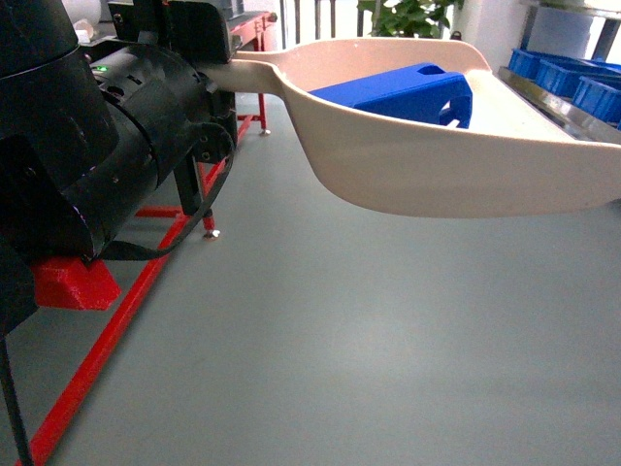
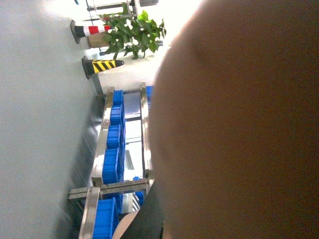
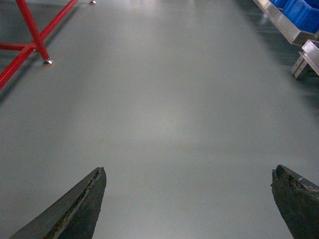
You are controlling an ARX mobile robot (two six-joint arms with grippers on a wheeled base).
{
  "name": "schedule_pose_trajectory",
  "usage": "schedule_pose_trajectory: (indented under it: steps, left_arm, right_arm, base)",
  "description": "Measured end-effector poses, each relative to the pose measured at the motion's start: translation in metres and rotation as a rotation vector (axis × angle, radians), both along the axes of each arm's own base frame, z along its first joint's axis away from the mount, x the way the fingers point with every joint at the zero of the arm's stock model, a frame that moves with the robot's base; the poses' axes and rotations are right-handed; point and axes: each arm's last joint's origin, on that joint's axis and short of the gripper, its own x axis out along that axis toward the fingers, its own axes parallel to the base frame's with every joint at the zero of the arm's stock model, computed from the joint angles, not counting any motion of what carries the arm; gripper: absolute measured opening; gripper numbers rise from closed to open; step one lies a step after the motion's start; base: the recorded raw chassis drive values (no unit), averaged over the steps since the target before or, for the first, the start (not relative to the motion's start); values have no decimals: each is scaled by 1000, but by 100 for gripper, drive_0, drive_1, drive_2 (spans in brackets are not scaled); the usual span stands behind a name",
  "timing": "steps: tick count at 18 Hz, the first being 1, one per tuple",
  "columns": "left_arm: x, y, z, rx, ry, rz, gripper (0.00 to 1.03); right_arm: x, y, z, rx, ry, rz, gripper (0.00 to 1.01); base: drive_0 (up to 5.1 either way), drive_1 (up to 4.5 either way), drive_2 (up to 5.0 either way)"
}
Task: Place part in tray to right shelf
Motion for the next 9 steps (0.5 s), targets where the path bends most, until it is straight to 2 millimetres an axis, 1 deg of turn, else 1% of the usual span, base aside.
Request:
schedule_pose_trajectory:
  steps: [1, 3, 9]
  left_arm:
    - [-1, -3, 1, -2, -7, -17, 13]
    - [0, 0, 1, -4, -7, 0, 13]
    - [0, -1, 1, -4, -8, -3, 13]
  right_arm:
    - [0, 0, 0, -1, -2, 0, 98]
    - [0, 0, 0, 0, 1, 0, 98]
    - [0, 0, 0, 0, -1, 0, 98]
  base:
    - [22, 438, -393]
    - [1, 416, -414]
    - [-7, 408, -422]
